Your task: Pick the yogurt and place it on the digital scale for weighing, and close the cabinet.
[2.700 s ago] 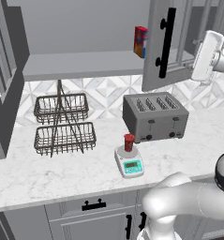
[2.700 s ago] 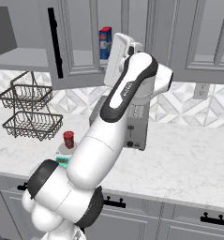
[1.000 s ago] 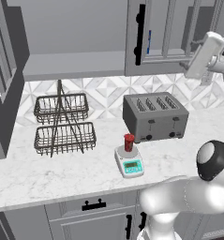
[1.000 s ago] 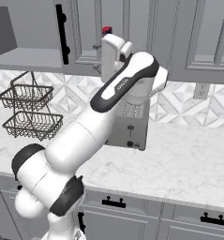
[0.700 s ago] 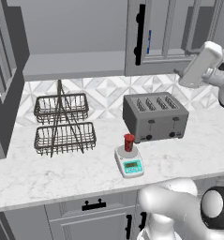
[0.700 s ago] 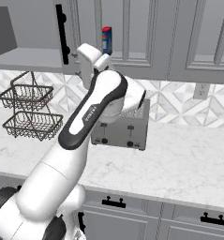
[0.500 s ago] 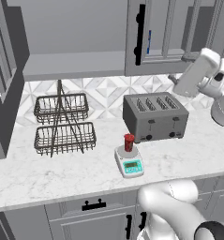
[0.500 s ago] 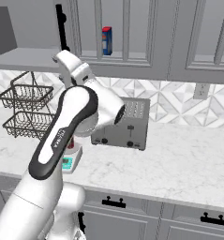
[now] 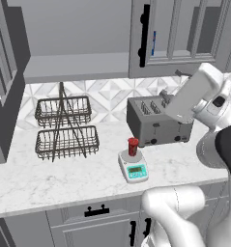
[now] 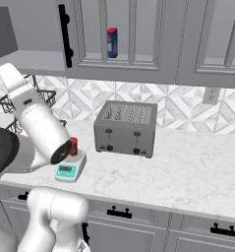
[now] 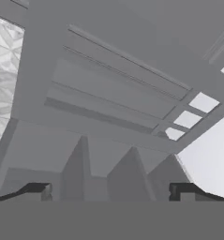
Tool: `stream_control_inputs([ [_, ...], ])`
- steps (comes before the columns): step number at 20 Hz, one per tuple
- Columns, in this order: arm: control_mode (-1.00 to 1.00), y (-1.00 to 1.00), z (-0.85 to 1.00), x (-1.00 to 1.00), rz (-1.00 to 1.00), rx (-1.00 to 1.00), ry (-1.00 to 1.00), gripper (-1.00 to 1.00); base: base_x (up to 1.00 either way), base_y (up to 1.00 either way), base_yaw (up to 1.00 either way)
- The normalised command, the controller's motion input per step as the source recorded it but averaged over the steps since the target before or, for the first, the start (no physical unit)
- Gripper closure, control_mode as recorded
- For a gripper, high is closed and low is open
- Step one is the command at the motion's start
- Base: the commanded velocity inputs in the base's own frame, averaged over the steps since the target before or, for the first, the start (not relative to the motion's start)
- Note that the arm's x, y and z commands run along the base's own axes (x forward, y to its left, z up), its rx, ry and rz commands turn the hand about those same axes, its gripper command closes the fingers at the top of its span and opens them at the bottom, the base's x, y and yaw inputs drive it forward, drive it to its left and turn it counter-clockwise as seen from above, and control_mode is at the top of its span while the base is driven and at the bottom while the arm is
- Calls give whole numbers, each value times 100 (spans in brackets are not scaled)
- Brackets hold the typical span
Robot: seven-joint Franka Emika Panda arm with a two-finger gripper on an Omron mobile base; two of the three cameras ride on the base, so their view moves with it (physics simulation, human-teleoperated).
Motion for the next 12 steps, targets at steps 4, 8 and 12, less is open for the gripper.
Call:
stream_control_inputs([
  [4, -100, 40, 0, -84, 0, 4, 0, -100, 0, 0, 0],
  [8, -100, 7, -22, -41, 0, 0, 0, -100, 0, 0, 0],
  [12, -100, 19, -13, -71, 0, 0, -2, -100, 0, 0, 0],
])
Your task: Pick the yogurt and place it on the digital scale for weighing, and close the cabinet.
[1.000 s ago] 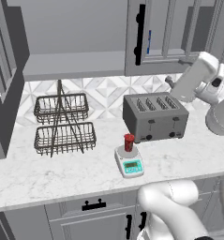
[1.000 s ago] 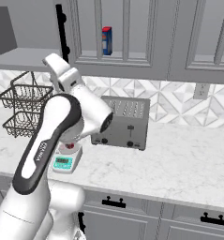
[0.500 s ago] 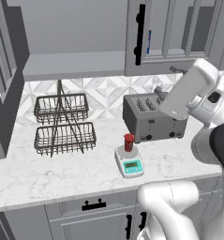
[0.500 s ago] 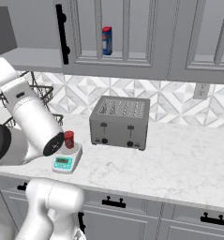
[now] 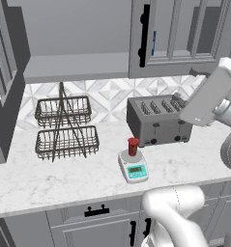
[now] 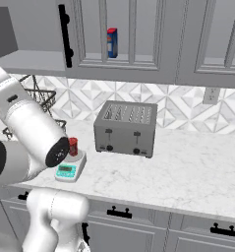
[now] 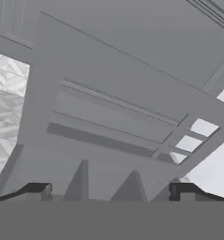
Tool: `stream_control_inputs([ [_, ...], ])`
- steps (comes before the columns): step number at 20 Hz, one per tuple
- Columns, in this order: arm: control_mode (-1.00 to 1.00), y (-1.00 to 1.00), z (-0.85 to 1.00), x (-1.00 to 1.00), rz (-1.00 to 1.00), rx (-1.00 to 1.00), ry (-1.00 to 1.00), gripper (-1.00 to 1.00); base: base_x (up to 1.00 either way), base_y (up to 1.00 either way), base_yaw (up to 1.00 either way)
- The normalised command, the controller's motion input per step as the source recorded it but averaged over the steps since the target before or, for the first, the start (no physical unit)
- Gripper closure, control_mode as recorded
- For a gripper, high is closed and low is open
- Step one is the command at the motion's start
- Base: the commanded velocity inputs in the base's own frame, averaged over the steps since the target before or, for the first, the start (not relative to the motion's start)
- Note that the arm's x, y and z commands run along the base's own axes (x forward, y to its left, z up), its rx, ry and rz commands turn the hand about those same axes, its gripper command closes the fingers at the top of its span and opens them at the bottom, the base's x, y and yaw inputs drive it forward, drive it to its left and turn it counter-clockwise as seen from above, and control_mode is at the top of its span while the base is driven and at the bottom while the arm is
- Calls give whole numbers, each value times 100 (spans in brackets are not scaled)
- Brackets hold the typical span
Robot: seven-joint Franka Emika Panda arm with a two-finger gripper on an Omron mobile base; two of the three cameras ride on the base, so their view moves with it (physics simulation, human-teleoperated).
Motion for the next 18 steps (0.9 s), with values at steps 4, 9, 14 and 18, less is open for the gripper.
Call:
stream_control_inputs([
  [4, -100, 80, -29, -100, 0, 0, -4, -100, 0, 0, 0],
  [9, -100, 100, -18, -89, 0, 1, -5, -100, 0, 0, 0],
  [14, -100, 100, -39, -23, -1, 9, 0, -100, 0, 0, 0],
  [18, -100, 100, -49, -35, 0, 15, 0, -100, 0, 0, 0],
])
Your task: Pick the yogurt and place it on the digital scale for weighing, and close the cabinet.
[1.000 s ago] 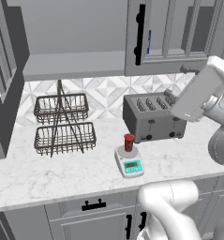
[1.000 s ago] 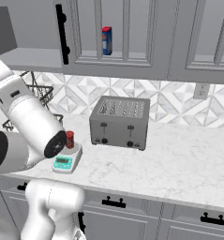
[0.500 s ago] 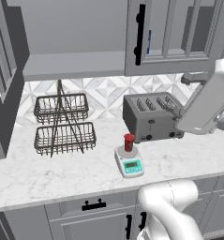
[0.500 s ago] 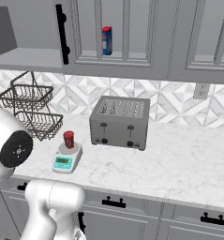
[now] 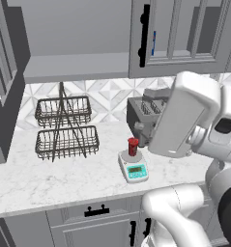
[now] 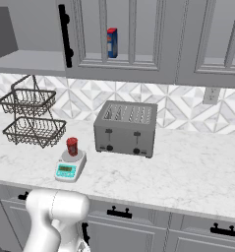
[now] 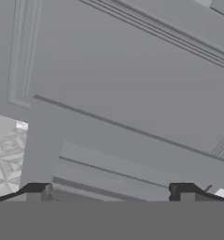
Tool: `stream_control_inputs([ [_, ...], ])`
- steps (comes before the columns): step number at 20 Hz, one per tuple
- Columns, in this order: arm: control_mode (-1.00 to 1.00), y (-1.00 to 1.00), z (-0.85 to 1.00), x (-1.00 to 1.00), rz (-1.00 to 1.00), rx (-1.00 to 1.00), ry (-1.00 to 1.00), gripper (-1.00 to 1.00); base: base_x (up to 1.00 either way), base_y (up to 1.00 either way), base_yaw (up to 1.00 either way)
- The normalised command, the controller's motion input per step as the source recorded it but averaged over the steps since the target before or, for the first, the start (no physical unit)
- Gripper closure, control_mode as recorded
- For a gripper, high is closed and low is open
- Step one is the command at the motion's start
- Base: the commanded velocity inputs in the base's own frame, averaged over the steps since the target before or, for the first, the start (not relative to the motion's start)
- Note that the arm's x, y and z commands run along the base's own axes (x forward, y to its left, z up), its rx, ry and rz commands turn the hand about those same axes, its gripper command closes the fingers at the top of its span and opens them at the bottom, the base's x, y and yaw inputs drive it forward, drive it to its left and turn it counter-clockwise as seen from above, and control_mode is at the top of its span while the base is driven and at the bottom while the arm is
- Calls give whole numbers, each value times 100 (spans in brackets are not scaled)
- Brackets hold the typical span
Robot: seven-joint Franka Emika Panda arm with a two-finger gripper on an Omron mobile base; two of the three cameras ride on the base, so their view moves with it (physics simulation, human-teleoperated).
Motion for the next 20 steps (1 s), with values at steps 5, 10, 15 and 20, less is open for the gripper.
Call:
stream_control_inputs([
  [5, -100, 100, -37, -64, -4, 6, 0, -100, 0, 0, 0],
  [10, -100, 100, -9, -64, -4, 3, 2, -100, 0, 0, 0],
  [15, -100, 100, 0, -7, -1, 0, 9, -100, 0, 0, 0],
  [20, -100, 90, 0, 0, 0, 0, 5, -100, 0, 0, 0],
])
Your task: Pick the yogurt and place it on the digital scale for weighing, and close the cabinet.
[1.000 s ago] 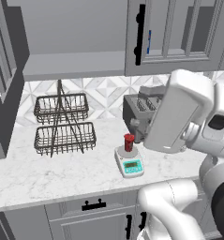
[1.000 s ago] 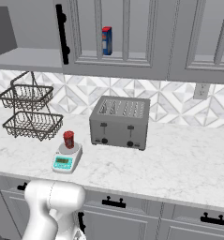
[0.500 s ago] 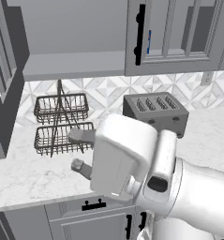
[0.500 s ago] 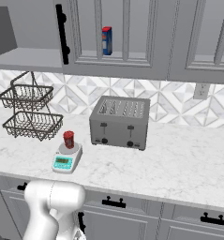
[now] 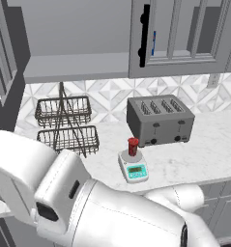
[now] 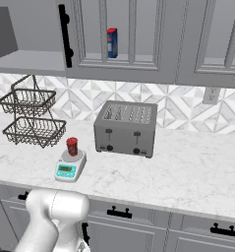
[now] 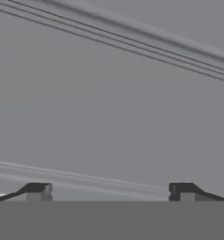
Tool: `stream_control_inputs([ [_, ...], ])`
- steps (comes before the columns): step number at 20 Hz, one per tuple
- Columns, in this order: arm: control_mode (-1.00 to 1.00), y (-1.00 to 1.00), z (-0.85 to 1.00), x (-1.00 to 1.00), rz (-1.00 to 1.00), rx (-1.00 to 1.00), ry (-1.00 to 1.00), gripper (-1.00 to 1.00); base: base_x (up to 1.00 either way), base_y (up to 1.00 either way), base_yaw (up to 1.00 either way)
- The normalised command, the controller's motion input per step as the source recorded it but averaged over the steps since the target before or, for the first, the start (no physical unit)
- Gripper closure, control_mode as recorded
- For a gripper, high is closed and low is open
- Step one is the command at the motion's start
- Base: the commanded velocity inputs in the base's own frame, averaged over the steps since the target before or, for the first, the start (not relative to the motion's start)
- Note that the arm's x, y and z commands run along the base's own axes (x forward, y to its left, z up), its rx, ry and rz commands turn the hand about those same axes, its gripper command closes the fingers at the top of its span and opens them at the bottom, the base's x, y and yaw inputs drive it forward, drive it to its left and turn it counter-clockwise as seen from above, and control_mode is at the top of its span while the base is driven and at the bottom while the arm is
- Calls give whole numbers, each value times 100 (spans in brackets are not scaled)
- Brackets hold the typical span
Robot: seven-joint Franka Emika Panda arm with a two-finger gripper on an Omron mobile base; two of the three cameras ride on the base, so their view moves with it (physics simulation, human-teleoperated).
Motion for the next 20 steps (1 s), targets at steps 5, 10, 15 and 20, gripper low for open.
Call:
stream_control_inputs([
  [5, -100, 54, -1, 43, 0, 2, 15, -100, 0, 0, 0],
  [10, -100, 35, -23, 81, -2, 0, 13, -100, 0, 0, 0],
  [15, -100, 42, -44, 76, -5, 0, 6, -100, 0, 0, 0],
  [20, -100, 2, -7, 98, -1, 0, 3, -100, 0, 0, 0],
])
